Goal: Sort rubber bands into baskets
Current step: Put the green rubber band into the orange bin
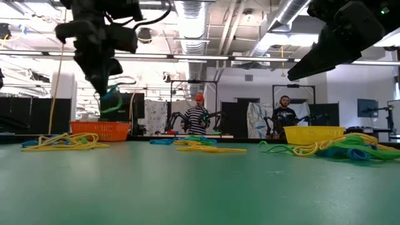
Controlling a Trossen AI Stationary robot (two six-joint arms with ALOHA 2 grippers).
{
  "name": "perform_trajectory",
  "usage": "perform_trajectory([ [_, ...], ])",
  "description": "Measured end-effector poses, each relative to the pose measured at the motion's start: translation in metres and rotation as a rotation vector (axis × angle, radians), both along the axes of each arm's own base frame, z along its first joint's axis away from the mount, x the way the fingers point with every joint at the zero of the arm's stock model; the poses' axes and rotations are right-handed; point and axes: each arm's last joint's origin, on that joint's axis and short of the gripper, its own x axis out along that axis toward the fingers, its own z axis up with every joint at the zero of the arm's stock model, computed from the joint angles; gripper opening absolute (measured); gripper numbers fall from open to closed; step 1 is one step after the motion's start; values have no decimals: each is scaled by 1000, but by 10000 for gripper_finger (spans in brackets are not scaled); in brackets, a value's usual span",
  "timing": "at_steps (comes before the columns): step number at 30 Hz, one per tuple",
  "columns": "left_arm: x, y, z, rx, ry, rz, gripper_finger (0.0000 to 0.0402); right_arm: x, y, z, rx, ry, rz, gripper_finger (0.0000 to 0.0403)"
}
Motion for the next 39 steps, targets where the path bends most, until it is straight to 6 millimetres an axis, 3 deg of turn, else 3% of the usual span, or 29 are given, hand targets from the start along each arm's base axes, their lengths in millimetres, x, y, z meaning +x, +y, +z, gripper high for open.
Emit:
perform_trajectory([
  [3,4,1,-1,24,-16,14,28,0,0,0,0,0,0,215],
  [13,6,3,-3,50,-14,24,165,0,0,0,1,0,0,215],
  [17,6,3,-3,59,-13,23,196,0,0,0,1,0,0,215],
  [21,6,2,-5,50,-16,12,201,0,0,0,1,0,1,215],
  [39,9,1,-55,52,-147,-38,187,0,0,0,4,-6,1,215],
])
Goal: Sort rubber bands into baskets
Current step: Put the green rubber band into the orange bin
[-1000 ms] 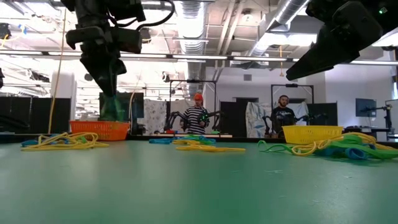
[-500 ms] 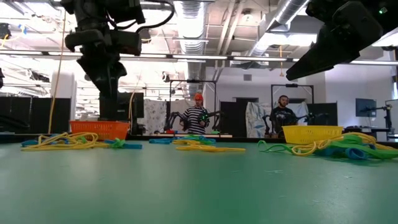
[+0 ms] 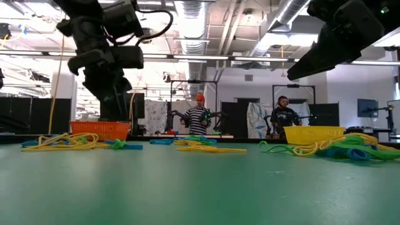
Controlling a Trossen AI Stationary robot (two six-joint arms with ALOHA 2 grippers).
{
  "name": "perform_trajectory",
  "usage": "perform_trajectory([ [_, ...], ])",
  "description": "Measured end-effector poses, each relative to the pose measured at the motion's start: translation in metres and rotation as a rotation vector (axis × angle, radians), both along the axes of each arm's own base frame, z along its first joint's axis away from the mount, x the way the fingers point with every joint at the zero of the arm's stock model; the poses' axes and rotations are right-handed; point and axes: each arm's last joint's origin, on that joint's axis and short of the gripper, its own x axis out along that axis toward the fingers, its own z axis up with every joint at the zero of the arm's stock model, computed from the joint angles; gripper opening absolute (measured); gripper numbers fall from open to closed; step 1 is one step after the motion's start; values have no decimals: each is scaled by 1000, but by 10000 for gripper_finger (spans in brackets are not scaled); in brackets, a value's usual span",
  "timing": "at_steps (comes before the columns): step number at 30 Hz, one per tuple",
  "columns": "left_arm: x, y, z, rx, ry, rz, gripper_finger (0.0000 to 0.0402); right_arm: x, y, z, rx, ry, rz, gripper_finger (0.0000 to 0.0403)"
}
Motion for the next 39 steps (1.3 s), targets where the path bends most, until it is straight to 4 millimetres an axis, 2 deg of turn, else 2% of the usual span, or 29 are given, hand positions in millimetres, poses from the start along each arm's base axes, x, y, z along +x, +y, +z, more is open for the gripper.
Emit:
perform_trajectory([
  [7,6,1,-32,4,142,-40,187,0,0,0,-1,0,0,215],
  [11,16,3,-41,32,178,-44,183,0,0,0,-1,1,0,215],
  [16,21,4,-40,43,182,-67,160,-1,0,-1,-4,8,0,215],
  [21,29,4,-30,48,142,-73,141,-1,0,-1,-7,11,-1,215],
  [25,32,5,-25,51,126,-74,140,-1,-1,-1,-8,13,-2,215],
  [39,28,4,-27,40,176,-100,139,-1,-1,-1,-8,13,-2,215],
])
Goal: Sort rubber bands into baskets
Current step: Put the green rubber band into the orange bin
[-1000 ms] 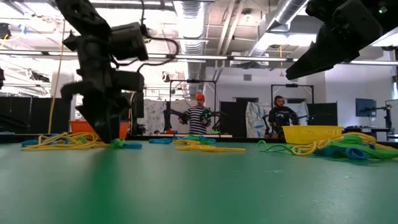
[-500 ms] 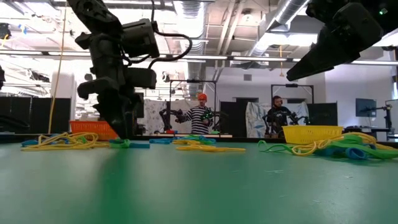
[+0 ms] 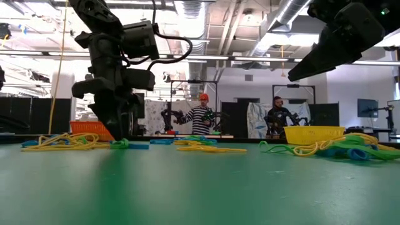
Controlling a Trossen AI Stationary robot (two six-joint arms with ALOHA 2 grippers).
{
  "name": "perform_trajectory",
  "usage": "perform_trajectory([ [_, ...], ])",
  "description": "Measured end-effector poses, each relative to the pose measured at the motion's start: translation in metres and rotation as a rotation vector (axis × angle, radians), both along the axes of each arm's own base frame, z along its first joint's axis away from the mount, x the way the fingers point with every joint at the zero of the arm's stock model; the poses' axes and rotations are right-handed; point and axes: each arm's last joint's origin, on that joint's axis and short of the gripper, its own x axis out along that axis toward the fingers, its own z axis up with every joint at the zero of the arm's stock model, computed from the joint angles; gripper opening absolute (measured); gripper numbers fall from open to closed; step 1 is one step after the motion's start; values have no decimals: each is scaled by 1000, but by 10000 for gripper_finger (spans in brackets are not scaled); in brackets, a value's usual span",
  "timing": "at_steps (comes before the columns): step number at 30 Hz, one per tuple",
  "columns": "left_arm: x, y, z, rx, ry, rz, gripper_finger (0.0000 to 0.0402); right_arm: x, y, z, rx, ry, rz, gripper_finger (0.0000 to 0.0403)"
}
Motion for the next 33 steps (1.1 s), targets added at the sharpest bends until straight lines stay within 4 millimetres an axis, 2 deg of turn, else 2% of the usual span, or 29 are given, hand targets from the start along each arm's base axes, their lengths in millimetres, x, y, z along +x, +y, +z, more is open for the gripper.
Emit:
perform_trajectory([
  [7,0,0,0,5,1,2,123,0,0,0,6,-3,-2,215],
  [16,0,-1,0,-16,-2,-11,7,0,0,0,6,-3,-2,215],
  [24,-1,0,2,15,14,-4,0,0,0,0,8,-4,-4,215],
  [33,11,-8,25,49,15,-42,0,0,0,0,8,-4,-4,215],
])
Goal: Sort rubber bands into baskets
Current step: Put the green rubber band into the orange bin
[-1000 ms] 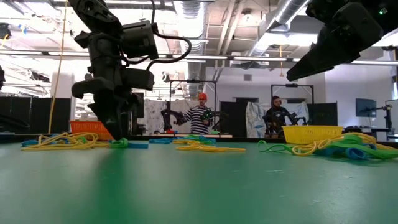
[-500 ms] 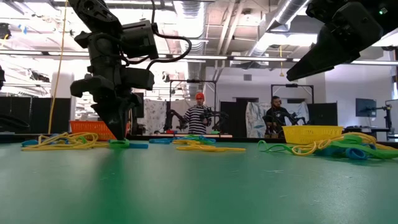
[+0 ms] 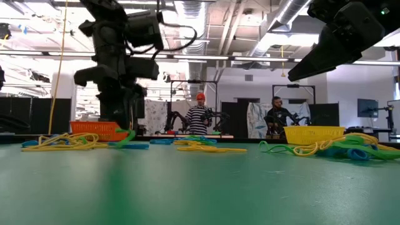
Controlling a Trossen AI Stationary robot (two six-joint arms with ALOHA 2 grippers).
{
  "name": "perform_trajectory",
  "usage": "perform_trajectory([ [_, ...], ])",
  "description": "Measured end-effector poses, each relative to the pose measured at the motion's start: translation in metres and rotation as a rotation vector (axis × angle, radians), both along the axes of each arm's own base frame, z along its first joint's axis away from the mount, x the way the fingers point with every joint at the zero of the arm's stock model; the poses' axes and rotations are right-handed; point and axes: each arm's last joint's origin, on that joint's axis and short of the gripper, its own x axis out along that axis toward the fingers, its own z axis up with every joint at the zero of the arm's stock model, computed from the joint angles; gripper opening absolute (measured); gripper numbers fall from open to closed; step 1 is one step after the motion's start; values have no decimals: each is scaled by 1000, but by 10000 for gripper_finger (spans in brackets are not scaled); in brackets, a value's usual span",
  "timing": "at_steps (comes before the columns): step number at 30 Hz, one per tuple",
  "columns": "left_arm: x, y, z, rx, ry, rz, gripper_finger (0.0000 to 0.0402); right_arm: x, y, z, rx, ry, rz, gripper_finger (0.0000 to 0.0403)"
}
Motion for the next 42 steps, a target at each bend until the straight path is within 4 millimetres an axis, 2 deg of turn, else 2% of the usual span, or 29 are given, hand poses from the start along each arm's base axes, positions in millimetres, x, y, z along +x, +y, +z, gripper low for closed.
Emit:
perform_trajectory([
  [10,13,-1,42,179,12,9,0,0,0,0,-1,1,0,215],
  [16,11,14,56,320,59,92,0,0,0,0,-3,2,2,215],
  [21,0,40,55,381,139,217,0,0,0,0,-3,2,2,215],
  [30,-25,101,56,412,221,458,0,0,1,0,-3,5,6,215],
  [37,-58,149,56,443,302,633,0,-2,3,-1,-4,10,15,215],
  [42,-80,174,56,429,339,725,0,-2,3,-1,-4,11,15,215],
])
